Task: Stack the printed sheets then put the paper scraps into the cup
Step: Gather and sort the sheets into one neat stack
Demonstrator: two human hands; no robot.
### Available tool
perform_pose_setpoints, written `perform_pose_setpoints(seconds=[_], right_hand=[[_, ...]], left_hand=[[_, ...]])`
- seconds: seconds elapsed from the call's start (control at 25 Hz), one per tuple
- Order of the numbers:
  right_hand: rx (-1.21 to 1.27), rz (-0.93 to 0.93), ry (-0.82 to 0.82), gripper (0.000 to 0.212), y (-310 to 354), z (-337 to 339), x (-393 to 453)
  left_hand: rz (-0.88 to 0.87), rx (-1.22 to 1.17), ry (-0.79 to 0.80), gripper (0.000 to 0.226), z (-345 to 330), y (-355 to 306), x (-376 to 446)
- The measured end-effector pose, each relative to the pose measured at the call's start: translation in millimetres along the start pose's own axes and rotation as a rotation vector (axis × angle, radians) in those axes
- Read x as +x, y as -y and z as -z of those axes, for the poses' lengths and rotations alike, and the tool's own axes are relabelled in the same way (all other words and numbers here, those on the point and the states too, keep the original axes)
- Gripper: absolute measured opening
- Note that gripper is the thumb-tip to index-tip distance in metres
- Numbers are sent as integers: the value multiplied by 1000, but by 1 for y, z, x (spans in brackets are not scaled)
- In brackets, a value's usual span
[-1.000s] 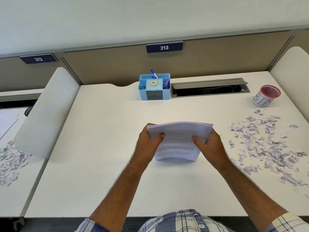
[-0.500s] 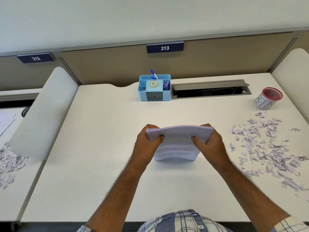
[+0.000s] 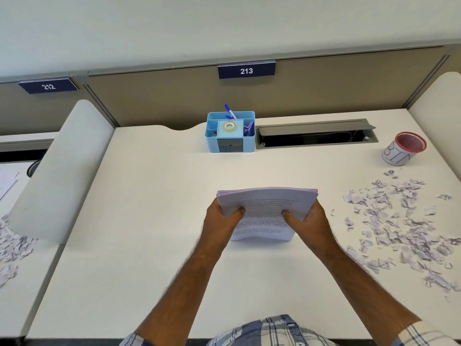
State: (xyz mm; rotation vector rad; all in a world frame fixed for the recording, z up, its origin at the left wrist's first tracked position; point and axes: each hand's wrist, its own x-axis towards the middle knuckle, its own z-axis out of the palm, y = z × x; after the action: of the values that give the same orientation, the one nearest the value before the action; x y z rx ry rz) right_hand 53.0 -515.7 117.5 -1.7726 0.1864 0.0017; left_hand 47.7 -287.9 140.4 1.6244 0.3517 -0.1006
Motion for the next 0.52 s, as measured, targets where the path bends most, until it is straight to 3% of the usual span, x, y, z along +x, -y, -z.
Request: perform_pose_setpoints(seconds=[0.52], right_hand=[[14,-103,80,46,-38,-12,26]], left_hand=[[123,-39,-81,29,-23,35,24]])
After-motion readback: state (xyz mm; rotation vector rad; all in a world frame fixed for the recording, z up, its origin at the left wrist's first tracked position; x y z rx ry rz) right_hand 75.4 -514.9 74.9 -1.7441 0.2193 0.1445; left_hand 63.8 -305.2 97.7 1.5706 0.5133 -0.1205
